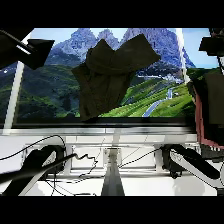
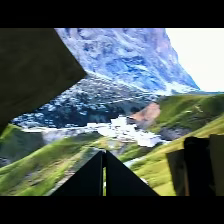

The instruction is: Fold the clothes and pants, and hang the long-sleeved shirts on hangers.

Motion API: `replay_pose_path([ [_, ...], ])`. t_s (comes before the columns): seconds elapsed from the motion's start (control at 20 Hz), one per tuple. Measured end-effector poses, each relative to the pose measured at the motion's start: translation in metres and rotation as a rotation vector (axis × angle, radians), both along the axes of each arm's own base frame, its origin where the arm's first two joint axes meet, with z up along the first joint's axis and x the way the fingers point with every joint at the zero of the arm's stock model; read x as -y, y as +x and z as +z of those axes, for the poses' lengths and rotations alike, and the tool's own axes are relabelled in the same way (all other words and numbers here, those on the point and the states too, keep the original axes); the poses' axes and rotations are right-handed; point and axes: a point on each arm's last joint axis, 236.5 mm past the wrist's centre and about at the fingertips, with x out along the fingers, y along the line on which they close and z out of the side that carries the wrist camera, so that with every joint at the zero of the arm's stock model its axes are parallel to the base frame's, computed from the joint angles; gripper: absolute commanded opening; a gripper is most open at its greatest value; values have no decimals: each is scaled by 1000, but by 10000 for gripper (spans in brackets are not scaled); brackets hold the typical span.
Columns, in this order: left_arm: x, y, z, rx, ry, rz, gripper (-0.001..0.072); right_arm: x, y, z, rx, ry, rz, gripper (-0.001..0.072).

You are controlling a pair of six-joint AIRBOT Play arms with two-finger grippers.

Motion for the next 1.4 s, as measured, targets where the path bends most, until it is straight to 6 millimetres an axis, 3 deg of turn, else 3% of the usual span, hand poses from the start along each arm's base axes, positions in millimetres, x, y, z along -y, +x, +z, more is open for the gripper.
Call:
replay_pose_path([
  [0.1, 3, -1, 1, -14, -32, -3, 696, -25, -2, -8, -31, 89, 55, 32],
  [0.15, 3, -1, 2, -16, -39, -2, 696, -48, -6, -16, -72, 135, 122, 32],
  [0.2, 3, -1, 2, -18, -42, 1, 635, -73, -12, -26, -118, 168, 204, 32],
  [0.3, -1, 1, 1, -20, -39, 17, 169, -133, -34, -56, -245, 193, 416, 32],
  [0.35, -5, 2, -1, -22, -25, 32, 25, -162, -48, -73, -305, 189, 519, 32],
  [0.45, -14, 5, -6, -25, 8, 66, 19, -217, -80, -110, -413, 144, 725, 69],
  [0.55, -26, 9, -11, -31, 42, 109, 19, -267, -110, -146, -470, 83, 905, 431],
  [0.6, -32, 11, -13, -35, 58, 133, 19, -289, -124, -160, -479, 49, 986, 492],
  [0.8, -54, 16, -19, -49, 105, 221, 20, -369, -172, -211, -430, -98, 1272, 493],
  [0.95, -61, 17, -21, -53, 117, 247, 19, -405, -192, -241, -370, -201, 1393, 493],
  [1.15, -65, 18, -22, -56, 125, 261, 20, -433, -191, -271, -289, -278, 1453, 493],
  [1.4, -66, 18, -22, -56, 126, 265, 20, -457, -180, -291, -191, -312, 1479, 492],
])
